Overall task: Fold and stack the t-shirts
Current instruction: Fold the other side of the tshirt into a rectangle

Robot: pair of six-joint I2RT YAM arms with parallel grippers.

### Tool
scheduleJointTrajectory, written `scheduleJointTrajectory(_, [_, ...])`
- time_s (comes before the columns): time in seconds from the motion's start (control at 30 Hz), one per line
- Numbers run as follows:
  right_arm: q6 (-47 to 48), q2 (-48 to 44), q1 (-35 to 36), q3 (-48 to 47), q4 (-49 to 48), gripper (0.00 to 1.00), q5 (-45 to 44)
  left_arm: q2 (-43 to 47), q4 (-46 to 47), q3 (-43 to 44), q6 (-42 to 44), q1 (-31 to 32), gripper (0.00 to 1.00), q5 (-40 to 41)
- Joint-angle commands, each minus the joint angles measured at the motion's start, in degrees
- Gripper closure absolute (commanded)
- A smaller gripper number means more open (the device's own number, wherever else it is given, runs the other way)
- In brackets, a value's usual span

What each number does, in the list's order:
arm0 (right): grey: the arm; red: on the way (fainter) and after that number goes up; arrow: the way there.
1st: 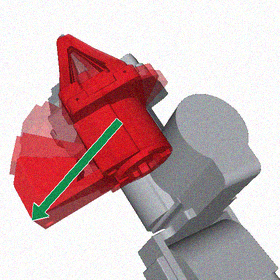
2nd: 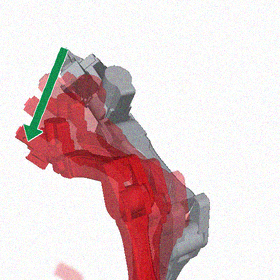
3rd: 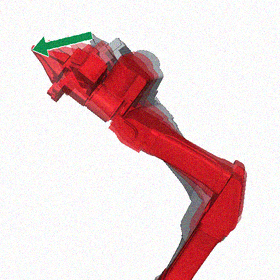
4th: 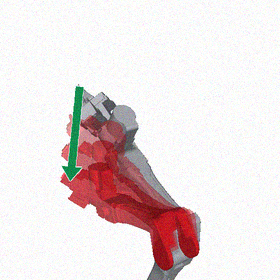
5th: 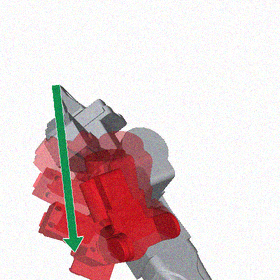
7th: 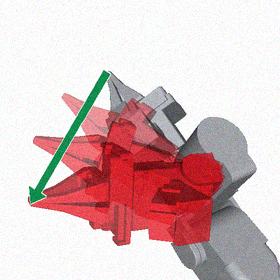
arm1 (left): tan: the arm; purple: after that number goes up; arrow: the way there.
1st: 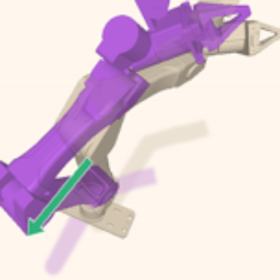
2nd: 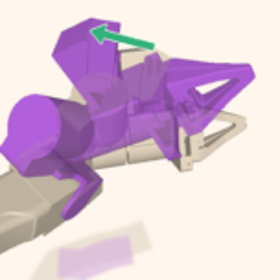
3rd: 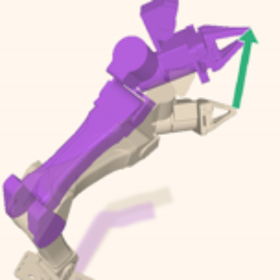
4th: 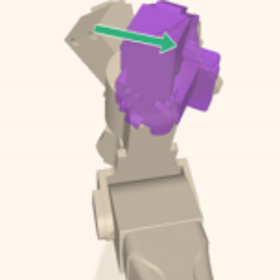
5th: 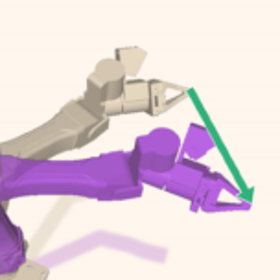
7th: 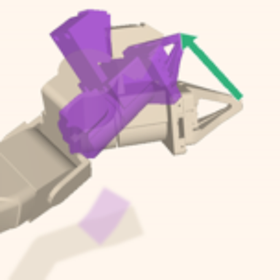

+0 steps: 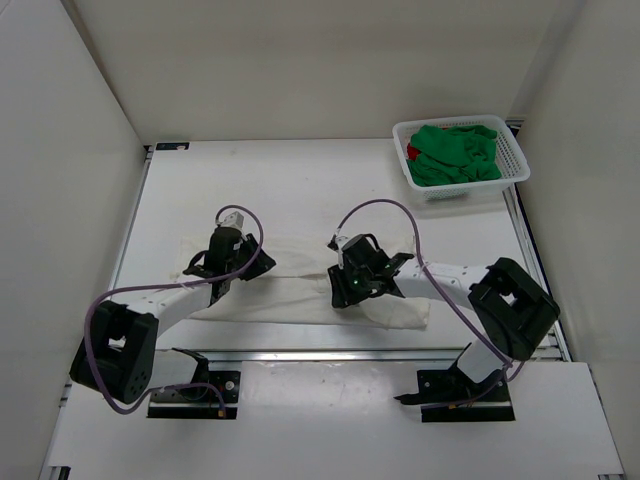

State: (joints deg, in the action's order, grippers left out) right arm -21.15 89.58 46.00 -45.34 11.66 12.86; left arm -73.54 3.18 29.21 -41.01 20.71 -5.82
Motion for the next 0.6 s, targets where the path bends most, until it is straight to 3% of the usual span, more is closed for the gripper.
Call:
scheduleJointTrajectory(0.0, [0.49,0.51,0.76,-2.56,-1.47,0.69,-0.82,0.94,1.91,-0.65,-0.21,-0.32,0.65,-1.29])
scheduleJointTrajectory(0.37, [0.23,4.81,1.99,-4.75,0.38,0.71,-0.47,0.5,2.44,-0.74,-0.03,-1.02,0.65,-2.0])
scheduleJointTrajectory(0.43, [0.58,5.16,2.07,-5.11,0.82,0.81,-1.87,0.15,2.62,-0.47,-0.21,-1.2,0.64,-2.09])
scheduleJointTrajectory(0.57, [0.93,3.94,1.2,-6.16,2.04,0.93,-2.84,-0.2,2.27,-0.03,0.23,-1.11,0.65,-2.0])
